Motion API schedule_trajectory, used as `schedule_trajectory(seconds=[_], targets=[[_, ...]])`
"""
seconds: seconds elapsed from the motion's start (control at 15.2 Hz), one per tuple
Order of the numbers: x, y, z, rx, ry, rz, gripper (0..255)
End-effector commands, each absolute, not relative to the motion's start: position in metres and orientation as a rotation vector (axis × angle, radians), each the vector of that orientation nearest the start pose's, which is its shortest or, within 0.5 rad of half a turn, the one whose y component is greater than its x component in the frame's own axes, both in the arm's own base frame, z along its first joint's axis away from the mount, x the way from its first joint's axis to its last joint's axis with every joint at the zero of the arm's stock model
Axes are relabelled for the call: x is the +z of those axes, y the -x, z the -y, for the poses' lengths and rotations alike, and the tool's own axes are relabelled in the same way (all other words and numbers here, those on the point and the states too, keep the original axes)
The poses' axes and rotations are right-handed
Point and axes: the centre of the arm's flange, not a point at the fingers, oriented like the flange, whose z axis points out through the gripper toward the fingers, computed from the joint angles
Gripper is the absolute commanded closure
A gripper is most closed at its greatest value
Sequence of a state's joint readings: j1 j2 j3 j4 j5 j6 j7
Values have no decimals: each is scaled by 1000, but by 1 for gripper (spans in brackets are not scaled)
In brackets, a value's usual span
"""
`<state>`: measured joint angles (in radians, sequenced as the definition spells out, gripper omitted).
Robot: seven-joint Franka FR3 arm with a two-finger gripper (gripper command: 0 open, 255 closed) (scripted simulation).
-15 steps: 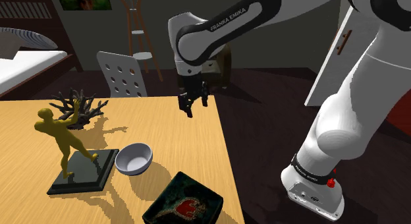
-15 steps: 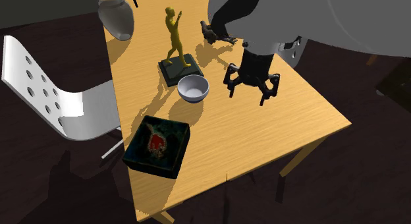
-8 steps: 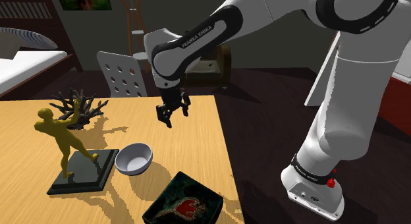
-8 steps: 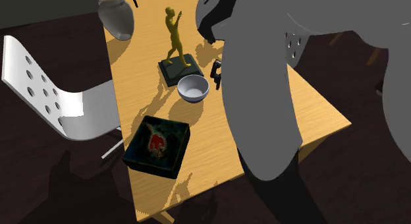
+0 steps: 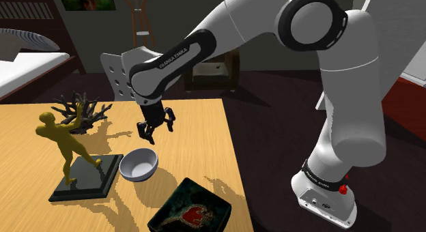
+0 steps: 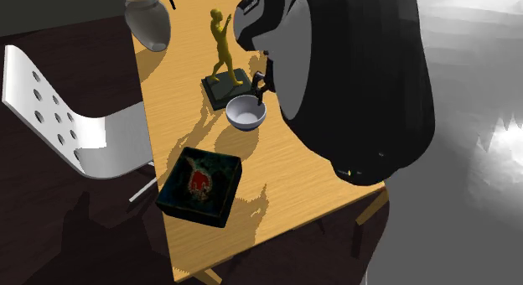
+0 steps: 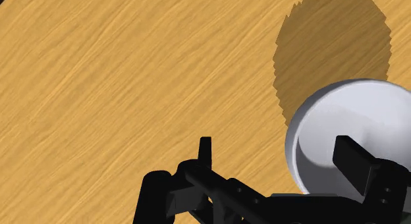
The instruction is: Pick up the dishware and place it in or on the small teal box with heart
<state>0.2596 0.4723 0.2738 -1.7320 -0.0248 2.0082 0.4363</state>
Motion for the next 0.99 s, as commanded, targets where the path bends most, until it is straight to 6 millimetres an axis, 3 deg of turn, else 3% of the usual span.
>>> schedule_trajectory(seconds=[0.0,0.2,0.66,0.92], targets=[[292,-576,-331,321,3110,148,0],[278,-592,-353,319,3106,153,0],[239,-584,-353,319,3106,153,0],[239,-584,-353,319,3106,153,0]])
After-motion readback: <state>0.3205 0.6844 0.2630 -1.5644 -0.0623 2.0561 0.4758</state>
